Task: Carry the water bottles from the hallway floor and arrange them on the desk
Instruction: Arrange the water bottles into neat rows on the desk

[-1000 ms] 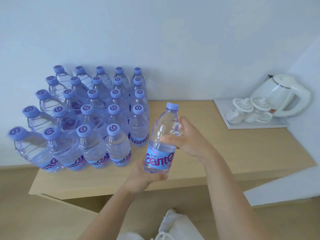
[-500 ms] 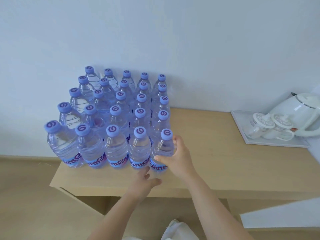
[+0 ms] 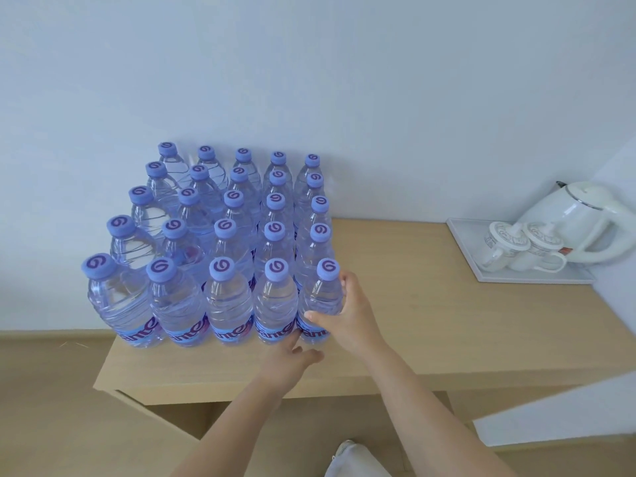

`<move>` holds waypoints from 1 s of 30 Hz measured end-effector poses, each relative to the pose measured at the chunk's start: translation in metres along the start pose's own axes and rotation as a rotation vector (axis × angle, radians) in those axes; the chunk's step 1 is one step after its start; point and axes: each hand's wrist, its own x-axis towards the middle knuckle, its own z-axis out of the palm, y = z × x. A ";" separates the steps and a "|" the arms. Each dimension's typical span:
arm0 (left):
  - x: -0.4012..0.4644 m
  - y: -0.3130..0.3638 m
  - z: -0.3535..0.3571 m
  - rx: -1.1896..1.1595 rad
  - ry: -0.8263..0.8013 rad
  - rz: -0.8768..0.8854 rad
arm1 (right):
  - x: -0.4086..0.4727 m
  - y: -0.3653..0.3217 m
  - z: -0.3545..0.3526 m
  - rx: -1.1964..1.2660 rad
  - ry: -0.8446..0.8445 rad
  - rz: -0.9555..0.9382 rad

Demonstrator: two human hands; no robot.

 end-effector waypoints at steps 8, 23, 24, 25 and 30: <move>-0.035 0.039 -0.010 0.344 -0.024 0.087 | -0.002 -0.001 -0.004 0.075 -0.068 0.013; -0.004 0.174 -0.025 0.611 0.365 0.415 | 0.041 0.035 -0.022 -0.070 -0.178 0.295; 0.004 0.177 -0.023 0.648 0.368 0.403 | 0.045 0.035 -0.022 -0.076 -0.189 0.289; 0.012 0.179 -0.020 0.683 0.356 0.381 | 0.048 0.034 -0.021 -0.076 -0.202 0.284; 0.043 0.177 -0.008 0.883 0.306 0.273 | 0.056 0.033 -0.017 -0.004 -0.244 0.258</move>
